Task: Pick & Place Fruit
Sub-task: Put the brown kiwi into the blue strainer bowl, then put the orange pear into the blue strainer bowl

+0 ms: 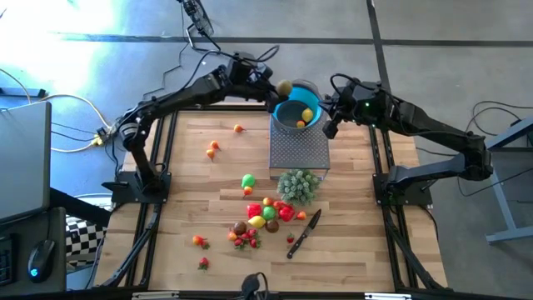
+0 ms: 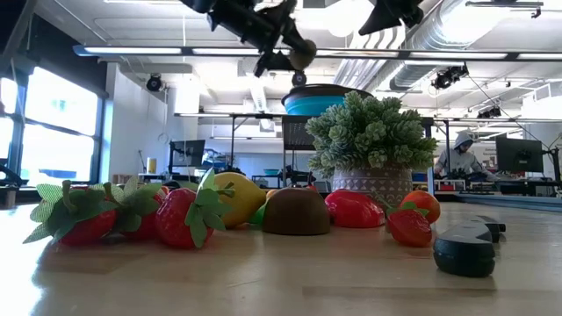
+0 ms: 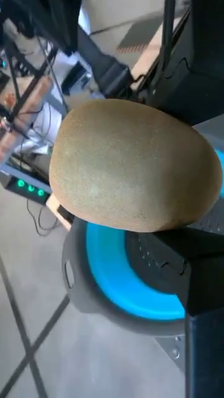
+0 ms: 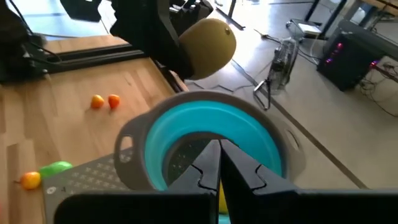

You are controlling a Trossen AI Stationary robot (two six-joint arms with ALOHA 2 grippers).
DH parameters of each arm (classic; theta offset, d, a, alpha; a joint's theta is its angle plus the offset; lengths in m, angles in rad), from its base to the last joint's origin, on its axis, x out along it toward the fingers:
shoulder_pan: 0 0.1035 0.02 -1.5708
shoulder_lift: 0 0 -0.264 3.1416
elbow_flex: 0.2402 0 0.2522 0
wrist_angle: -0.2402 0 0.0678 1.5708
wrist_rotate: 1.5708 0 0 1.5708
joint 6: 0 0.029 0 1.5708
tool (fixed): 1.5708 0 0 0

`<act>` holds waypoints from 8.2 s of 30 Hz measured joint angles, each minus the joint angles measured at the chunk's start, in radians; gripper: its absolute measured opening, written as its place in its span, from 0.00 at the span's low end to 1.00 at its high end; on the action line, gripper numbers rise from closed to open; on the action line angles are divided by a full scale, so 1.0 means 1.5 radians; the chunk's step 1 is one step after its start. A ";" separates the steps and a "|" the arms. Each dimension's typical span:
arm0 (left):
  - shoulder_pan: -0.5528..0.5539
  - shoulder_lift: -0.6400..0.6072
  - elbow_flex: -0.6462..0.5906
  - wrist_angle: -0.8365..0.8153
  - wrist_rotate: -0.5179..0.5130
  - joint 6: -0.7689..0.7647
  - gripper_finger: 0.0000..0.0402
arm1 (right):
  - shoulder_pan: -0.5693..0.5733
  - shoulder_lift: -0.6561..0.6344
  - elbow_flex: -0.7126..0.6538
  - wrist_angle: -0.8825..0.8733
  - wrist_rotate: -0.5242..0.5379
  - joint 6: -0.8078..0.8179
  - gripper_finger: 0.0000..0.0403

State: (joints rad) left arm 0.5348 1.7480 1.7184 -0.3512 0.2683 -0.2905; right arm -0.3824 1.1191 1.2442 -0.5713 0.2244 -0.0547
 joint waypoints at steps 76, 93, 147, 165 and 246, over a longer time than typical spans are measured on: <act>-0.064 0.038 0.001 -0.072 -0.156 0.066 0.70 | 0.000 0.000 0.000 -0.041 0.008 0.003 0.00; -0.011 -0.073 0.003 -0.162 -0.151 0.102 0.42 | 0.000 0.000 0.000 -0.041 0.006 0.003 0.00; 0.211 -0.097 -0.148 -0.333 -0.106 0.364 0.65 | 0.000 0.000 0.000 -0.036 -0.077 0.006 0.00; 0.210 -0.004 -0.148 -0.381 -0.039 0.418 0.73 | 0.000 0.000 0.000 -0.036 -0.056 0.011 0.00; 0.132 0.169 -0.188 -0.271 -0.142 0.365 0.70 | 0.000 0.000 0.000 -0.036 -0.057 0.022 0.00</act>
State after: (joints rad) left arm 0.7326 2.0018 1.4361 -0.7574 0.0555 0.2565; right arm -0.3824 1.1191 1.2442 -0.6247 0.1394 -0.0217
